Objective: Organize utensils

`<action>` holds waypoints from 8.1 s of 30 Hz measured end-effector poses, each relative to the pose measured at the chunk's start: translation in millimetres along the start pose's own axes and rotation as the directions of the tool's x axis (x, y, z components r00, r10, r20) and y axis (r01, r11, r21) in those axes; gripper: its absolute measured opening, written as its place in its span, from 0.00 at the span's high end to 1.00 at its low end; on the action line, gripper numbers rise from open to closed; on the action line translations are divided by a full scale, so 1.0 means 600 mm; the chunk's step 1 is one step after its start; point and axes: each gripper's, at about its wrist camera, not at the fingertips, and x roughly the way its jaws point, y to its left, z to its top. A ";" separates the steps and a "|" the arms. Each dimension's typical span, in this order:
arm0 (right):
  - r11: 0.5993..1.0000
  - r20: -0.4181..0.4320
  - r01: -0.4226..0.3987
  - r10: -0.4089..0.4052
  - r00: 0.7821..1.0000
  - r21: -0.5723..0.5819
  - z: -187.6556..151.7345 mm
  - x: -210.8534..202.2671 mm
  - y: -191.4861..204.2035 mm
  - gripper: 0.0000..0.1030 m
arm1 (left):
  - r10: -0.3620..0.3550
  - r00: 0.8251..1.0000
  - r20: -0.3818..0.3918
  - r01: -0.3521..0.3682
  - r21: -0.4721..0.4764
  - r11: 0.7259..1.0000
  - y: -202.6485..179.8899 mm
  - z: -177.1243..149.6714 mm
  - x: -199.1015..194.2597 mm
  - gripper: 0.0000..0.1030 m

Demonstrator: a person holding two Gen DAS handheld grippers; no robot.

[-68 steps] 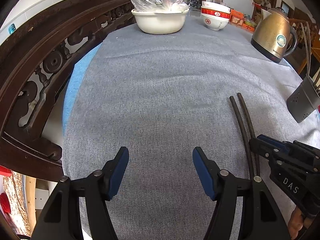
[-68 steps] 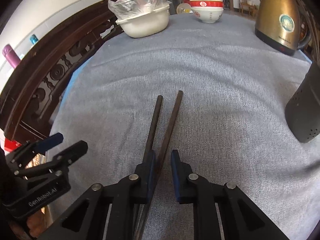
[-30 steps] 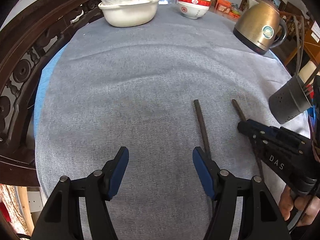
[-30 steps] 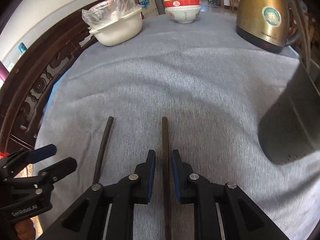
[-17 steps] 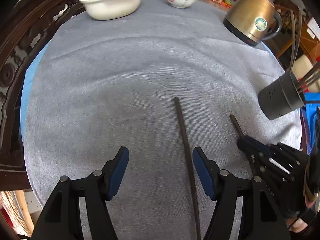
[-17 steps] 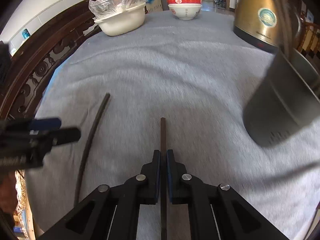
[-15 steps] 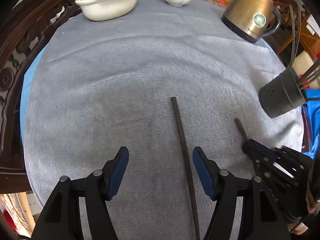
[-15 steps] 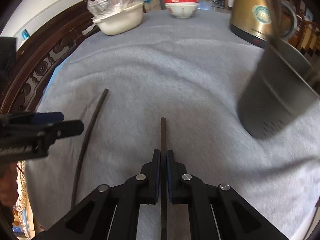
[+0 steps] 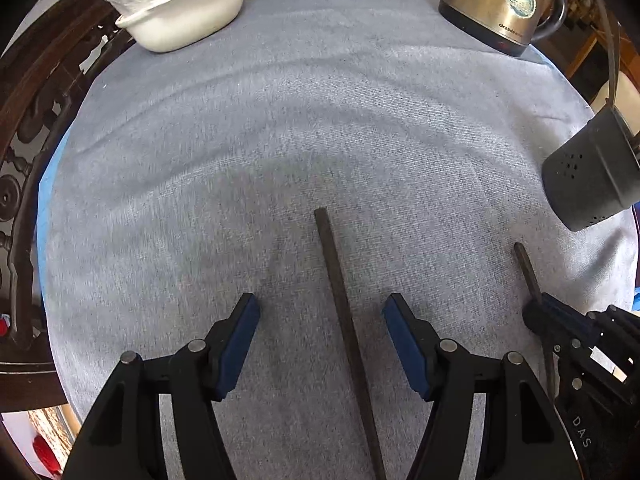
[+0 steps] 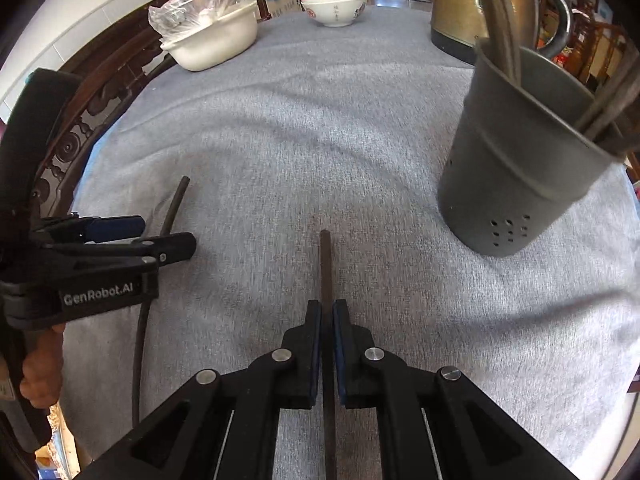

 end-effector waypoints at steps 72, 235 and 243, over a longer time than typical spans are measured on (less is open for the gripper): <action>0.964 0.850 -0.239 0.029 0.526 0.114 -0.073 -0.468 -0.135 0.94 | -0.197 0.781 0.592 0.146 0.134 0.980 -0.121 -0.037 -0.444 0.94; 0.961 0.761 -0.061 -0.174 0.625 0.269 -0.361 -0.539 0.033 0.29 | 0.218 0.627 0.748 -0.237 -0.082 0.968 -0.094 -0.357 -0.502 0.05; 0.960 0.760 -0.064 -0.174 0.626 0.273 -0.362 -0.540 0.032 0.29 | 0.218 0.625 0.750 -0.238 -0.083 0.968 -0.093 -0.359 -0.505 0.05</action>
